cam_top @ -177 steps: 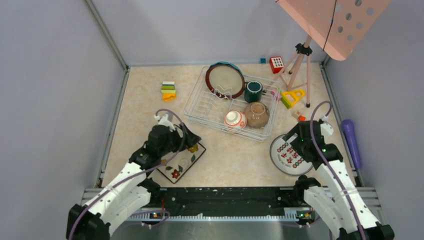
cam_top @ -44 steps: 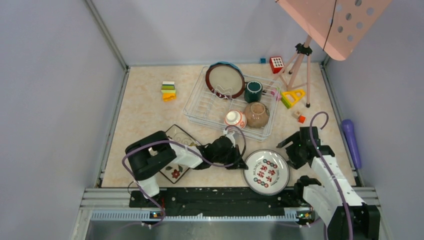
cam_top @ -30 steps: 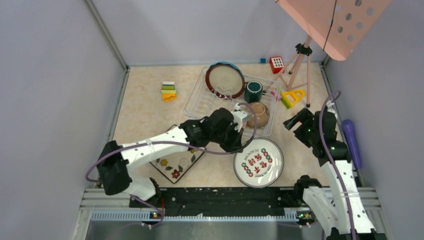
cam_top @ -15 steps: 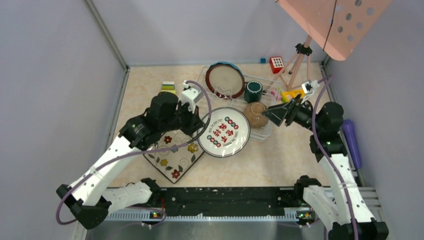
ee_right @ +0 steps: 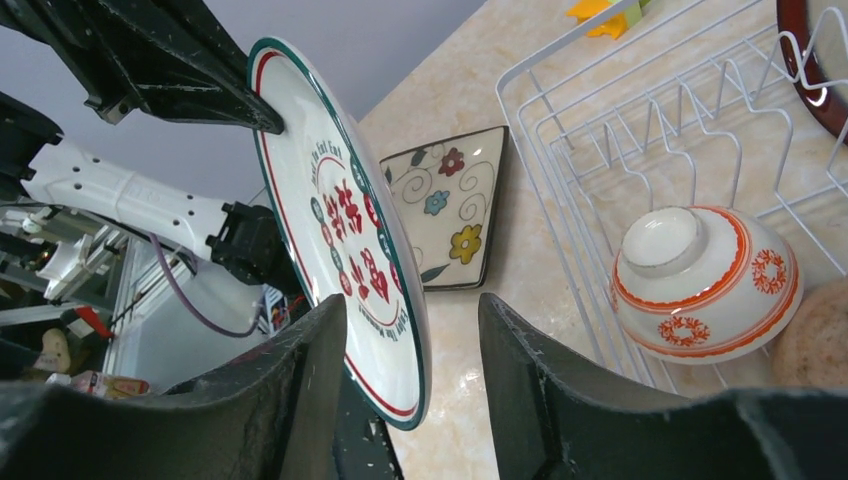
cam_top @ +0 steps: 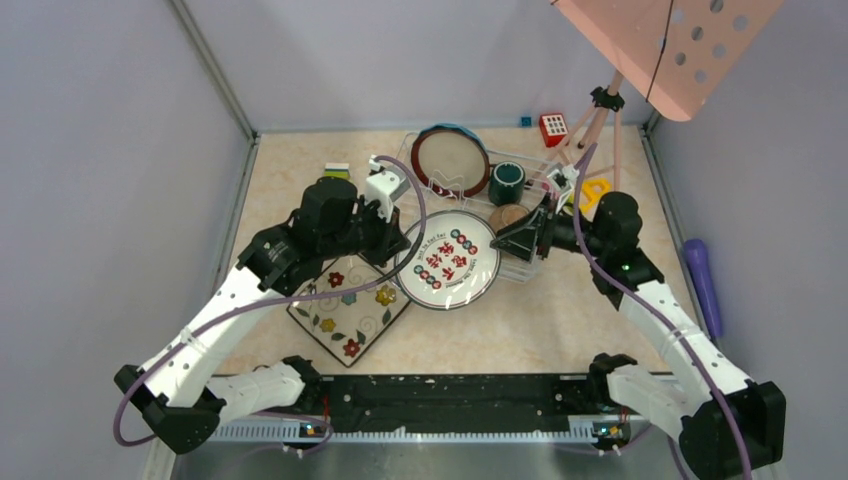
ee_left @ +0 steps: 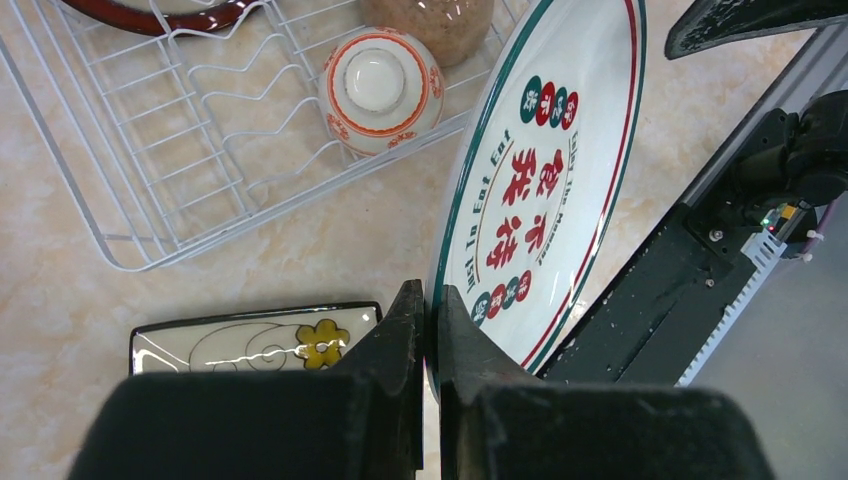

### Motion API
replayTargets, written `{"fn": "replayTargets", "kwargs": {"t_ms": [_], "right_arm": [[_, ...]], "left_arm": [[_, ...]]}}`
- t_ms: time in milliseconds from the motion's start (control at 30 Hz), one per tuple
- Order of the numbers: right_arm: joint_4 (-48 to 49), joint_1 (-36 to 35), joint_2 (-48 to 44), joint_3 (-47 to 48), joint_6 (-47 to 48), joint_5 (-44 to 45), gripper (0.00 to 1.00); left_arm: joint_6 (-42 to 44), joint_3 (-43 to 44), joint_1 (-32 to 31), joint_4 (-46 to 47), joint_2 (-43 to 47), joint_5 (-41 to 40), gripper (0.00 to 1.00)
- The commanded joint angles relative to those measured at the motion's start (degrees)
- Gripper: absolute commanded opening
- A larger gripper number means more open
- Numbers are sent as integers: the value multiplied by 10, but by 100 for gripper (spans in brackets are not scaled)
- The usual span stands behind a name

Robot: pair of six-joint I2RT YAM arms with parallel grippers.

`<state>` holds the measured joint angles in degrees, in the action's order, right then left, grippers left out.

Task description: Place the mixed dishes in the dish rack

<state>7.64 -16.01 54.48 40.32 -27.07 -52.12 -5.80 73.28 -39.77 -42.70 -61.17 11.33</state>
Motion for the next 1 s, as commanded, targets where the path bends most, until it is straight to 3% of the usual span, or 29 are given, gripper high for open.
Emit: {"fn": "replayTargets", "kwargs": {"t_ms": [0, 133, 167, 267, 367, 400, 500, 567, 633, 800, 967], "right_arm": [[9, -20, 12, 39, 41, -1, 48], [-2, -31, 21, 50, 55, 12, 46], [-7, -31, 25, 54, 59, 12, 41], [-7, -33, 34, 65, 62, 9, 14], [-15, -35, 42, 84, 73, 47, 0], [-27, -35, 44, 96, 82, 90, 0], [-53, -35, 51, 143, 128, 215, 0], [-45, -35, 68, 177, 151, 262, 0], [-30, -35, 96, 218, 162, 279, 0], [10, -36, 167, 298, 179, 289, 0], [78, -42, 226, 319, 264, 295, 0]], "left_arm": [[-2, 31, 4, 40, 6, 22, 0], [-1, 31, 5, 47, 7, 28, 0], [-2, 31, 5, 49, 7, 29, 0], [-4, 28, 6, 54, 10, 29, 0], [-17, 23, 7, 56, 9, -9, 0], [-22, 23, 8, 51, 8, -28, 4], [-43, 14, 9, 41, 11, -88, 37], [-56, 1, 10, 40, 19, -134, 59], [-75, -10, 12, 35, 27, -180, 72], [-117, -44, 20, 21, 62, -244, 75], [-213, -121, 45, 9, 93, -273, 75]]}}
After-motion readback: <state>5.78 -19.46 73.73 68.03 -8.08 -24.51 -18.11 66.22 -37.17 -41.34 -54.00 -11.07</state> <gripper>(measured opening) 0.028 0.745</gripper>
